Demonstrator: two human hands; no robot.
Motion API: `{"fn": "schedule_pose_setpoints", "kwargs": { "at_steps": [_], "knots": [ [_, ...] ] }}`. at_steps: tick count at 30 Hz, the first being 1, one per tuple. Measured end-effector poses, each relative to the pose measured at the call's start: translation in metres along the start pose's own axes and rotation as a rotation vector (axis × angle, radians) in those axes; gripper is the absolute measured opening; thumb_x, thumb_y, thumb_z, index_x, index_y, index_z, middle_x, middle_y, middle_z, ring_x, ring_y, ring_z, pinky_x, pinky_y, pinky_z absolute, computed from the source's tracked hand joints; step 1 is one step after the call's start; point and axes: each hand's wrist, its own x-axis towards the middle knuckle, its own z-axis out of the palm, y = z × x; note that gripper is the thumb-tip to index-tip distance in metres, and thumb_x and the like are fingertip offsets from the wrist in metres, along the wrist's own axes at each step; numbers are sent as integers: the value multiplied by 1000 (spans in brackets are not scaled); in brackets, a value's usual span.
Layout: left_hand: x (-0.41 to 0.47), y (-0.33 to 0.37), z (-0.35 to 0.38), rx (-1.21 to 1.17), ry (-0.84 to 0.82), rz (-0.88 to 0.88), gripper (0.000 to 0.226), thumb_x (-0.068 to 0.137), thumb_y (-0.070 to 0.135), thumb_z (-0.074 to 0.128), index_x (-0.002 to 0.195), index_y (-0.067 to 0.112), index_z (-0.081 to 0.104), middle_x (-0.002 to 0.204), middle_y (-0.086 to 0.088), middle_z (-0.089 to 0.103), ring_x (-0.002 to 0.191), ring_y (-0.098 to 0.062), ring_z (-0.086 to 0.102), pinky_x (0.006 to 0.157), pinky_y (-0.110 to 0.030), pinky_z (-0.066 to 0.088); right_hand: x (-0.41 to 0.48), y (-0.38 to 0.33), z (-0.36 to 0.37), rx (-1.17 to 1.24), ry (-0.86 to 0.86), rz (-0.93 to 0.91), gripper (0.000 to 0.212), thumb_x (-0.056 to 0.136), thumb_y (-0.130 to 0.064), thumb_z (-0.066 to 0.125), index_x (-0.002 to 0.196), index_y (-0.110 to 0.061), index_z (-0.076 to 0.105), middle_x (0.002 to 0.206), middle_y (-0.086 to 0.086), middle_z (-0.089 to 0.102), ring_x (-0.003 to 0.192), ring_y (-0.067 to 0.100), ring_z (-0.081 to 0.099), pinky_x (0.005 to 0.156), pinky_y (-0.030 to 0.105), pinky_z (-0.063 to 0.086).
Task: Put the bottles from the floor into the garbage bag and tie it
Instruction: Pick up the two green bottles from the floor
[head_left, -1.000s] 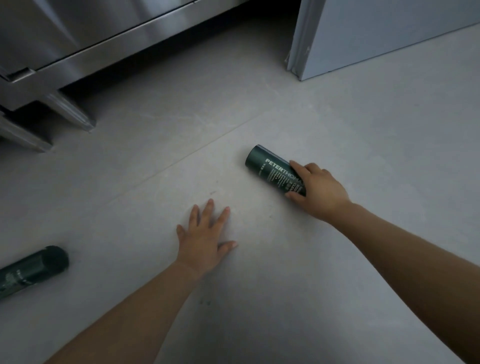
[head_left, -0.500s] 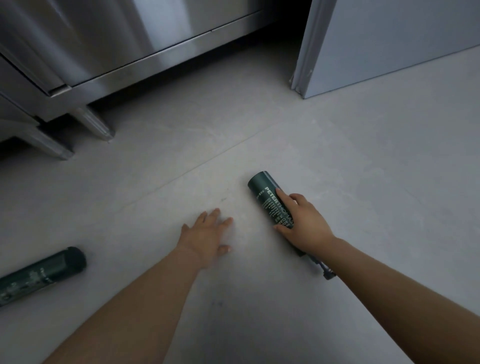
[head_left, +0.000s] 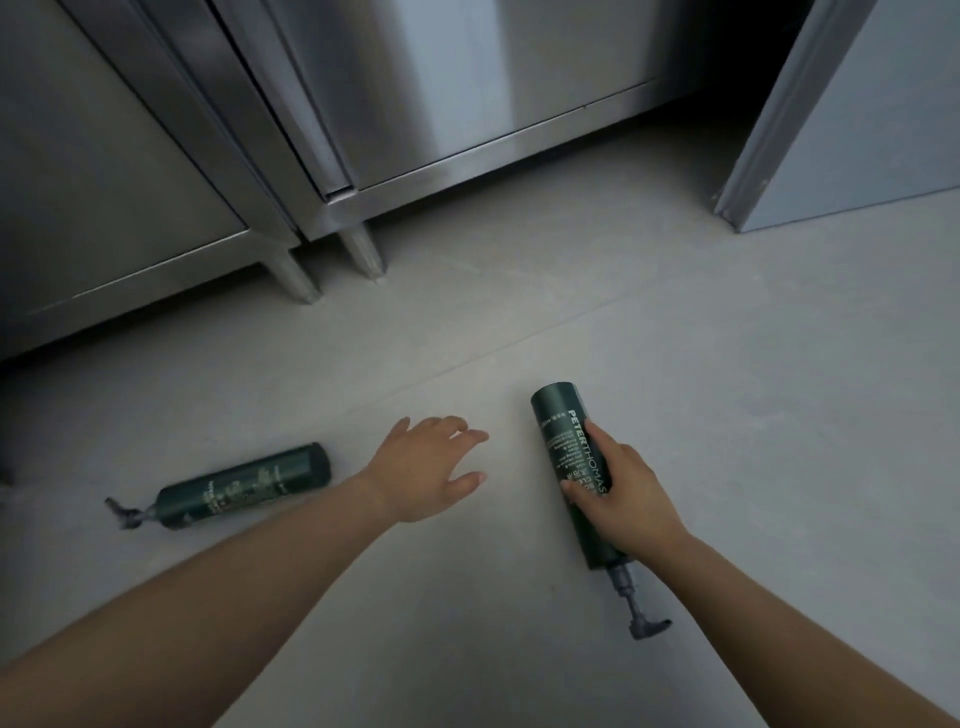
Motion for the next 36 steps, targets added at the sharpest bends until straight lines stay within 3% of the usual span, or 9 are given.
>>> {"fn": "schedule_pose_setpoints", "kwargs": {
  "at_steps": [4,12,16,19,24,29,33,36],
  "knots": [
    [-44,-41,34,-104,9,-145,55,91,56,36,140,33,33,150,3,33,137,-17,32,111,-46,26,-3,-7,24,-38,-51,-30,77,83,-34,63,146,-33,20,126,8,49,103,18,51,80,23,34],
    [-90,-103,44,-230,186,-333,60,84,53,40,136,23,43,141,1,44,126,-22,44,104,-42,36,7,-44,67,-59,-97,-83,75,84,-33,62,146,-32,20,128,9,47,107,23,53,81,25,37],
    [-93,-130,50,-201,219,-360,58,86,35,56,140,23,38,148,-3,36,133,-23,37,108,-44,32,17,-61,80,-99,-90,-146,72,84,-33,62,145,-35,22,131,9,43,108,25,54,81,27,43],
    [-93,-146,54,-185,209,-398,60,85,34,58,140,25,35,149,-5,35,134,-25,36,110,-45,31,19,-65,85,-179,-92,-123,69,86,-34,59,145,-35,23,136,9,39,108,27,54,81,34,50],
    [-87,-168,62,-208,146,-405,64,85,31,62,142,29,33,137,-9,47,122,-30,45,101,-48,38,14,-61,87,-383,-30,-109,65,88,-41,52,145,-38,20,141,4,33,112,25,48,78,39,52],
    [-73,-168,65,-235,179,-416,61,87,37,61,141,29,36,131,-13,49,114,-35,47,99,-45,39,11,-53,80,-377,0,-80,67,88,-45,52,145,-39,18,136,0,37,108,22,51,72,33,49],
    [-57,-143,64,-275,218,-384,61,85,46,59,140,31,38,126,-14,51,108,-35,49,89,-41,45,-7,-36,66,-354,36,-7,67,88,-45,51,145,-40,18,134,0,37,108,22,51,72,32,49],
    [-42,-116,61,-318,227,-345,63,84,52,56,140,33,35,126,-10,50,107,-31,50,87,-41,47,-19,-21,51,-376,59,55,67,87,-46,51,145,-38,19,137,1,37,114,23,48,81,35,47]
  ]
}}
